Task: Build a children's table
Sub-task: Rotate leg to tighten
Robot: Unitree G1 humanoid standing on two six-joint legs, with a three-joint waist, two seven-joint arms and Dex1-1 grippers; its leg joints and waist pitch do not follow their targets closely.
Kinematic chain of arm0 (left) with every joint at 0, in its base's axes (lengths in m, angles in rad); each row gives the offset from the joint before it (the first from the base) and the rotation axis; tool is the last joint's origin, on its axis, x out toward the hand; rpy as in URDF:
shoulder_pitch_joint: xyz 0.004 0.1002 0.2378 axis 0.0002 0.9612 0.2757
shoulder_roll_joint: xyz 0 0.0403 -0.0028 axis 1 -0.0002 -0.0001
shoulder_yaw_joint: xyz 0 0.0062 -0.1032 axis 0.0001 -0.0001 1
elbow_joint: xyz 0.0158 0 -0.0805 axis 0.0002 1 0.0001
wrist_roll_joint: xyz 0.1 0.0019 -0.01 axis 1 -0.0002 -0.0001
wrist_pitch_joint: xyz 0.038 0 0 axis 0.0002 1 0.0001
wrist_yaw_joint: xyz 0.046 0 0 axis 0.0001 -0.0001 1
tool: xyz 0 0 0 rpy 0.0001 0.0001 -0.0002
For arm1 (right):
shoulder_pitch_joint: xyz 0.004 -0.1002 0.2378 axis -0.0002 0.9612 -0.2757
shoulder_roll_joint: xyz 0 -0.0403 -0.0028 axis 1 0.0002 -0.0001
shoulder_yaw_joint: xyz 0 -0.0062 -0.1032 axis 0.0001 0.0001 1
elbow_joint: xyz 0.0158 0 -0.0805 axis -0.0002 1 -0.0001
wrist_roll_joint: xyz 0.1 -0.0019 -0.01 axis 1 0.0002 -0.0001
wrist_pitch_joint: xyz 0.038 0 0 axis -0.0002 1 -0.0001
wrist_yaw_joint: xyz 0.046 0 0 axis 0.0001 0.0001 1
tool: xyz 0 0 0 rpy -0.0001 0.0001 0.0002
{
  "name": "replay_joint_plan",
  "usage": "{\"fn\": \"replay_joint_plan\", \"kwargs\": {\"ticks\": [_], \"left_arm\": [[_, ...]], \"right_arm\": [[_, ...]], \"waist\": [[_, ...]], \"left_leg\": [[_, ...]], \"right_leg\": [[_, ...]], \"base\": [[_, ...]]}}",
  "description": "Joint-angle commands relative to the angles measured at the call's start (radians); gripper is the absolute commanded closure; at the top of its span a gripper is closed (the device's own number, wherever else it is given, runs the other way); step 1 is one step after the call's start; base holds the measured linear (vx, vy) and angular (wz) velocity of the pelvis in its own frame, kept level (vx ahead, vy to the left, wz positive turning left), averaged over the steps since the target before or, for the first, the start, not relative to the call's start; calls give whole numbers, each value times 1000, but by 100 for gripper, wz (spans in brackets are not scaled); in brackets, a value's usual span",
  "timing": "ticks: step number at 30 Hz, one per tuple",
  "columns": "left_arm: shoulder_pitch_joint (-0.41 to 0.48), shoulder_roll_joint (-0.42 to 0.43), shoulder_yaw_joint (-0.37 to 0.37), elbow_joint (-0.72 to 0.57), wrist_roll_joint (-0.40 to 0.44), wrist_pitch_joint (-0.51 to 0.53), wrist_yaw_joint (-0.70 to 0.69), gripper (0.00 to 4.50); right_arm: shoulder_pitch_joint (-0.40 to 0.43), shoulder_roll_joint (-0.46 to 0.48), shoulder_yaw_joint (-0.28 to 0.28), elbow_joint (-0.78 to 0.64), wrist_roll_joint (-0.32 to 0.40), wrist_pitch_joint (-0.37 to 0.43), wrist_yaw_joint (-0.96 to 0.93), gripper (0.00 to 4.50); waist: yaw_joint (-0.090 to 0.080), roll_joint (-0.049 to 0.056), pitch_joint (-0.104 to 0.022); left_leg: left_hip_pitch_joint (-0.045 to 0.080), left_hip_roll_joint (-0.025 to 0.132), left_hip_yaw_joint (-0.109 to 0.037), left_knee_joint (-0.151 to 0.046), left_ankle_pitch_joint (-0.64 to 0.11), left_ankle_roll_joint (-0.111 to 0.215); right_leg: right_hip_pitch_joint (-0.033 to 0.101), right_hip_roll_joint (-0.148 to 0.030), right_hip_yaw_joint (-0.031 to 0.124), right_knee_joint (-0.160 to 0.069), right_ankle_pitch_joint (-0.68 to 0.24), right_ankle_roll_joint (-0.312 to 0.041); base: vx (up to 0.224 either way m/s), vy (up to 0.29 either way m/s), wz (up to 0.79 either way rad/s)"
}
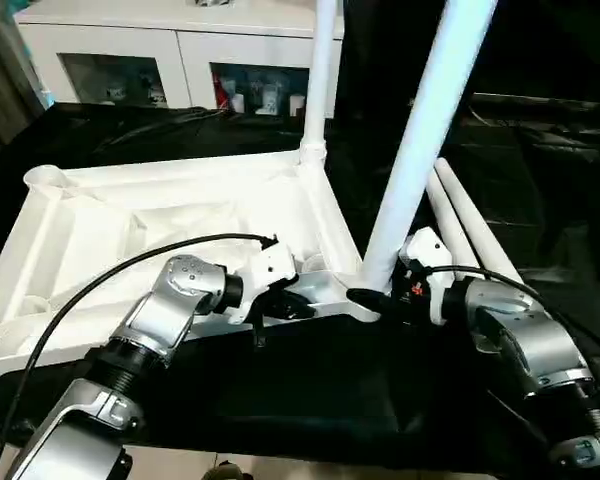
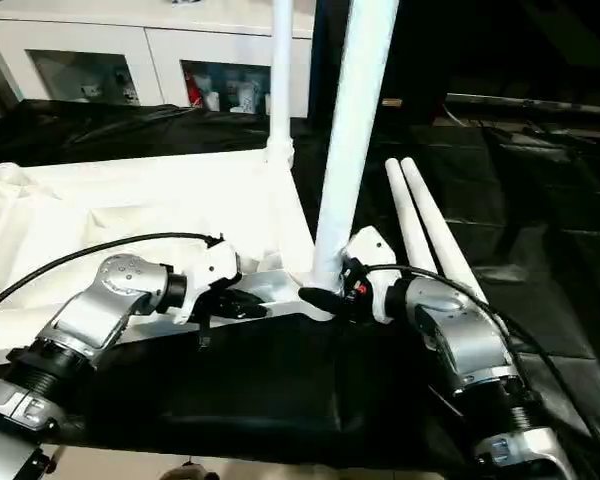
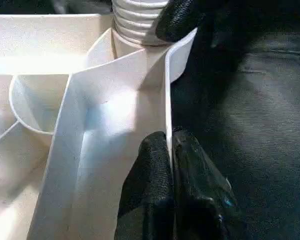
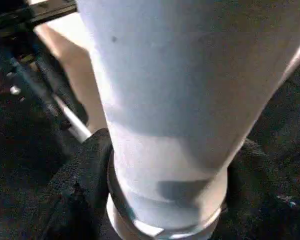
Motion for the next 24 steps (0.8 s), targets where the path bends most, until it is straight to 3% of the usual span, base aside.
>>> {"fn": "replay_joint_plan", "kwargs": {"ticks": [1,3,6,8,9,10,15,16,17,18,20,21,23,24], "left_arm": [[-30,-41,31,-9,-33,1,35,450],[-60,-77,47,49,-5,18,136,450],[-84,-103,61,91,13,31,217,450],[-140,-178,103,186,31,84,405,450],[-178,-241,116,257,39,98,521,450],[-188,-260,114,277,42,95,549,450],[-204,-287,98,299,56,74,560,450],[-207,-289,94,301,60,66,555,450],[-209,-290,89,302,65,57,549,450],[-209,-288,86,298,66,42,535,450],[-212,-286,83,307,70,31,531,450],[-214,-284,80,314,74,20,527,450],[-215,-279,80,320,72,16,525,450],[-211,-272,80,313,69,14,515,450]], "right_arm": [[-8,27,-25,66,-28,0,-99,178],[-30,88,-77,136,-30,16,-253,178],[-46,125,-107,177,-32,26,-351,178],[-91,208,-167,267,-28,43,-563,178],[-135,285,-177,325,-19,30,-651,178],[-150,313,-170,337,-16,21,-656,178],[-178,363,-143,352,-32,4,-655,178],[-182,369,-141,357,-35,-1,-653,144],[-186,373,-141,362,-38,-5,-656,144],[-190,375,-143,370,-38,-13,-654,110],[-196,377,-149,382,-39,-23,-652,104],[-199,378,-153,388,-41,-29,-654,81],[-204,374,-156,390,-43,-43,-644,68],[-201,363,-153,372,-41,-49,-620,62]], "waist": [[-2,-9,-74],[-8,-7,-73],[-17,-7,-73],[-19,-6,-73],[-18,-3,-74],[-19,-1,-76],[-15,-6,-78],[-15,-4,-78],[-16,-6,-77],[-16,-4,-75],[-16,-3,-74],[-22,-4,-72],[-24,-4,-73],[-26,-3,-74]], "left_leg": [[4,49,-14,-66,-116,52],[7,47,-14,-67,-125,44],[9,45,-13,-68,-136,26],[9,42,-13,-67,-140,21],[12,42,-13,-66,-142,12],[13,42,-14,-66,-142,6],[3,40,-14,-66,-121,44],[3,40,-14,-66,-122,49],[4,40,-13,-66,-132,50],[6,39,-13,-68,-148,47],[7,41,-14,-70,-166,43],[1,40,-19,-75,-185,33],[5,42,-18,-73,-190,30],[5,43,-17,-73,-183,33]], "right_leg": [[62,-75,61,-78,-162,-208],[59,-74,62,-81,-178,-205],[57,-72,63,-86,-191,-202],[57,-72,63,-87,-205,-197],[55,-73,62,-88,-212,-197],[54,-74,62,-90,-209,-202],[65,-74,61,-85,-142,-193],[64,-75,61,-86,-154,-193],[63,-75,60,-90,-172,-190],[62,-75,60,-94,-209,-181],[60,-76,60,-98,-243,-169],[64,-75,56,-99,-284,-151],[60,-76,58,-102,-294,-147],[59,-75,60,-97,-254,-163]], "base": [[0,0,0],[0,0,0],[0,0,0],[0,0,0],[0,0,0],[0,0,0],[0,0,0],[0,0,0],[0,0,0],[0,0,0],[0,0,0],[0,0,0],[0,0,0],[0,0,0]]}}
